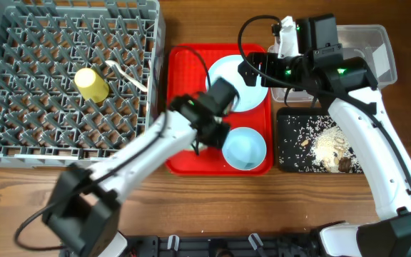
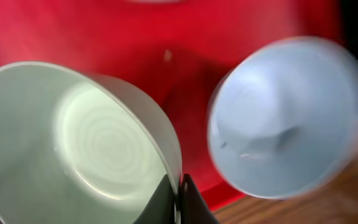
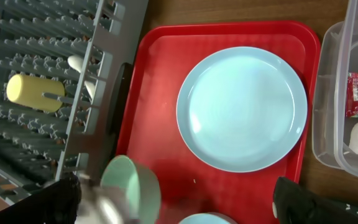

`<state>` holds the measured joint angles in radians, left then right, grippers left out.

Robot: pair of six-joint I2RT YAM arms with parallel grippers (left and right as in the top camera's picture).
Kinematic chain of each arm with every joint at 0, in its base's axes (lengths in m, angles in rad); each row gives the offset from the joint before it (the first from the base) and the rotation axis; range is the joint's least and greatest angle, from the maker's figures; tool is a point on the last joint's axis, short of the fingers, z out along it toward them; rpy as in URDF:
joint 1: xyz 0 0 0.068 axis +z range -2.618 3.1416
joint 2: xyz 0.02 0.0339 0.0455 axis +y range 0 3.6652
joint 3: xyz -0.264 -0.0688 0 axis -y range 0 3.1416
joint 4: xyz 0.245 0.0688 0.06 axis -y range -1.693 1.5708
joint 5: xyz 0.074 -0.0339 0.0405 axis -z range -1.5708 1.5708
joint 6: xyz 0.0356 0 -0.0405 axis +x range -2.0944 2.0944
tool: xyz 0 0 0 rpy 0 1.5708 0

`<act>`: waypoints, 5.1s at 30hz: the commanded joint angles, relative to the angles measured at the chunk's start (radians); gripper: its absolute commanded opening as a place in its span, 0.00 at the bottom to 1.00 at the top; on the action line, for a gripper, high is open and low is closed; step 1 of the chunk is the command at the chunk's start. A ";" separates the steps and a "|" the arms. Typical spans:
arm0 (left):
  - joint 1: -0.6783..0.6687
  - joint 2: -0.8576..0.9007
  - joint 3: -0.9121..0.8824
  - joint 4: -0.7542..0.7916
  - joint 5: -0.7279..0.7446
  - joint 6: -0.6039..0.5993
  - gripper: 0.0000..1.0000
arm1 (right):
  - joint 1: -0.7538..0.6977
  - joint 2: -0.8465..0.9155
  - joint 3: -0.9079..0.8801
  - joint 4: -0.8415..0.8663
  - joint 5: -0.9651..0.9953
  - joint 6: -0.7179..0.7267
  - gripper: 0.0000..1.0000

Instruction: Sort waste into correct bins and load items into the dishwasher rack

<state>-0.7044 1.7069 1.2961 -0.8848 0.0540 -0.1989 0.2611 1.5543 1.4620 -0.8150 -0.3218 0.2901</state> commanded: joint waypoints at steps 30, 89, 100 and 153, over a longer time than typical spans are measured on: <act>0.964 0.403 0.103 1.484 1.523 -0.835 0.04 | 0.001 0.013 -0.002 0.003 -0.016 0.006 1.00; 1.021 0.280 0.103 1.556 1.519 -0.887 1.00 | 0.001 0.013 -0.002 0.003 -0.016 0.006 1.00; 0.999 0.204 0.094 1.482 1.509 -0.799 1.00 | 0.001 0.013 -0.002 0.003 -0.016 0.006 1.00; 0.496 0.139 0.418 -0.260 0.043 0.163 0.26 | 0.001 0.013 -0.002 0.003 -0.016 0.005 1.00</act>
<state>-0.1577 1.8164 1.7138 -1.1404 0.2184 -0.0383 0.2611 1.5543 1.4616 -0.8150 -0.3222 0.2901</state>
